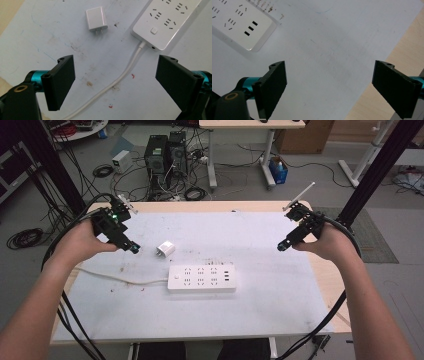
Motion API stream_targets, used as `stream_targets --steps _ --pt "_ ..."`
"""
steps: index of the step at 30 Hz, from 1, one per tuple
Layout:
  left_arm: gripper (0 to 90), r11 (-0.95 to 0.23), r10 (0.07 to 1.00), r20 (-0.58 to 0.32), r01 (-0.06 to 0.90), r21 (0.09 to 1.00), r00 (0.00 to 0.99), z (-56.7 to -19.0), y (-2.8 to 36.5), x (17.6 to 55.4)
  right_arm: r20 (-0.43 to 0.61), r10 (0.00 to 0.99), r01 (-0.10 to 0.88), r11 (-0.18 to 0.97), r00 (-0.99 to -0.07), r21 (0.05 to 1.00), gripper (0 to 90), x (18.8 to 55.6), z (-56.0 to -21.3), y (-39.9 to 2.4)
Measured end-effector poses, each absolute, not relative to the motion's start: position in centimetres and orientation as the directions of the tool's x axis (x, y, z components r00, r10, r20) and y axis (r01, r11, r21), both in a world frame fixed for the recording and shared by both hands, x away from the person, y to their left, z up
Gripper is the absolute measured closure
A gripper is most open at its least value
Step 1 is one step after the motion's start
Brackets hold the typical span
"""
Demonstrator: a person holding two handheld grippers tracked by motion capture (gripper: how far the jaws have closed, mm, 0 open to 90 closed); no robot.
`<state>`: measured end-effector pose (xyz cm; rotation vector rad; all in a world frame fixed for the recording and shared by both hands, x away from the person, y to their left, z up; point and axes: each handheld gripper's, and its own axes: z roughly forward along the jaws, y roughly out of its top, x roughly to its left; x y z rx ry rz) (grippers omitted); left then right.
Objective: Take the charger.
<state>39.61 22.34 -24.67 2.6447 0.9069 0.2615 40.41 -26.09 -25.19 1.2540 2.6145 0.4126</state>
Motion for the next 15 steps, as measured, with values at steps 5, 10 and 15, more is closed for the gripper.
stream_targets --steps 5,10,15 --pt "16.2 -0.736 0.634 0.068 0.574 0.357 0.770 -25.2 21.6 40.3 -0.068 0.783 0.725 0.601 -0.618 0.338 12.0 40.5 -25.4 -26.3" --pt "16.2 -0.728 0.646 0.064 0.589 0.351 0.761 -25.5 21.0 40.9 -0.060 0.782 0.726 0.602 -0.620 0.332 12.0 40.7 -25.8 -26.4" --pt "16.2 -0.691 0.690 0.053 0.635 0.344 0.722 -26.9 19.7 43.1 -0.057 0.785 0.728 0.597 -0.617 0.336 12.0 40.9 -26.3 -26.7"
